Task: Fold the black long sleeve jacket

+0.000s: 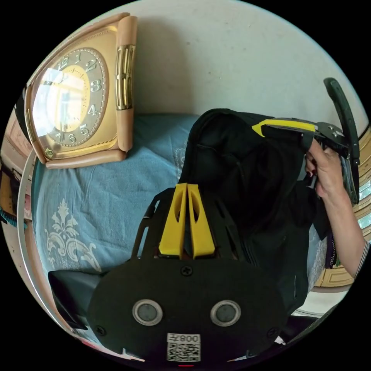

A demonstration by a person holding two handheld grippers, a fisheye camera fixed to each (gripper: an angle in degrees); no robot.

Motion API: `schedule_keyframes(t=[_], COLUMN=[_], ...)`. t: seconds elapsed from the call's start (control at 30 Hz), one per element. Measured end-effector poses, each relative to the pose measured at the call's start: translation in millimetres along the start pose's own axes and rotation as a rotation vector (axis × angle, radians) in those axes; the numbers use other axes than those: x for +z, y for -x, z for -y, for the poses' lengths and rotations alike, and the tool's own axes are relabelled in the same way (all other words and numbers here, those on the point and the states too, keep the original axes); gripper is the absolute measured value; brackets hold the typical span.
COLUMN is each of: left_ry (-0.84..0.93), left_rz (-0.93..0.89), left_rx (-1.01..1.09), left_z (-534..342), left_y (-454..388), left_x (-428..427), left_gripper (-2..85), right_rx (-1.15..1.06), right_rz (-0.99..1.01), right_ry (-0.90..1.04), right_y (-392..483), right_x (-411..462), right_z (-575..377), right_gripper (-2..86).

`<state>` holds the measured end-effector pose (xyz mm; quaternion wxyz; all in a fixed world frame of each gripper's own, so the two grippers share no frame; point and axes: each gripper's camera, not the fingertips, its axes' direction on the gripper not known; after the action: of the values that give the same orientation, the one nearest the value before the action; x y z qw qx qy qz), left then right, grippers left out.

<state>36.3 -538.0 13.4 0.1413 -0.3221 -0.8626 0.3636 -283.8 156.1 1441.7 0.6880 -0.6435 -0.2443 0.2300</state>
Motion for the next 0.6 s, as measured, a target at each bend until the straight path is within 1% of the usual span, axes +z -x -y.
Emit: schedule_keyframes(t=[0.07, 0.13, 0.17, 0.23, 0.3, 0.33, 0.43, 0.5, 0.53, 0.6], left_ry=[-0.042, -0.105, -0.159, -0.232, -0.293, -0.299, -0.301, -0.302, -0.306, -0.350], left_rz=[-0.022, -0.039, -0.045, -0.070, -0.113, -0.127, -0.220, -0.386, -0.434, -0.642], left_rx=[-0.013, -0.045, -0.078, -0.117, -0.171, -0.181, -0.224, -0.226, -0.232, -0.266], left_z=[-11.6, -28.8, -43.6, -69.2, -108.5, -118.0, -160.8, -183.9, -188.5, -203.8], left_y=[8.7, 20.0, 28.2, 39.4, 52.1, 54.7, 66.4, 73.6, 76.2, 88.0], left_x=[-10.5, -25.0, -36.6, -51.6, -63.5, -64.3, -62.0, -54.9, -52.8, -41.7], left_gripper=[0.2, 0.2, 0.2, 0.3, 0.6, 0.7, 1.9, 4.3, 4.8, 6.4], right_rx=[0.014, 0.017, 0.012, -0.024, -0.083, -0.120, -0.165, -0.175, -0.165, -0.155], right_rz=[0.061, 0.166, 0.199, 0.358, 0.489, 0.538, 0.601, 0.626, 0.623, 0.620], right_ry=[-0.065, -0.200, -0.237, -0.352, -0.421, -0.441, -0.434, -0.402, -0.377, -0.352], right_y=[-7.8, -16.0, -17.7, -21.7, -18.5, -13.6, -0.7, 6.1, 10.1, 14.5], right_x=[-13.1, -39.6, -46.7, -71.3, -84.9, -89.9, -88.4, -79.4, -72.1, -63.1], right_z=[-10.0, -30.8, -37.2, -65.6, -92.8, -110.7, -147.0, -161.8, -169.3, -177.7], right_gripper=[2.7, 2.5, 2.5, 2.4, 2.3, 2.3, 2.3, 2.3, 2.3, 2.3])
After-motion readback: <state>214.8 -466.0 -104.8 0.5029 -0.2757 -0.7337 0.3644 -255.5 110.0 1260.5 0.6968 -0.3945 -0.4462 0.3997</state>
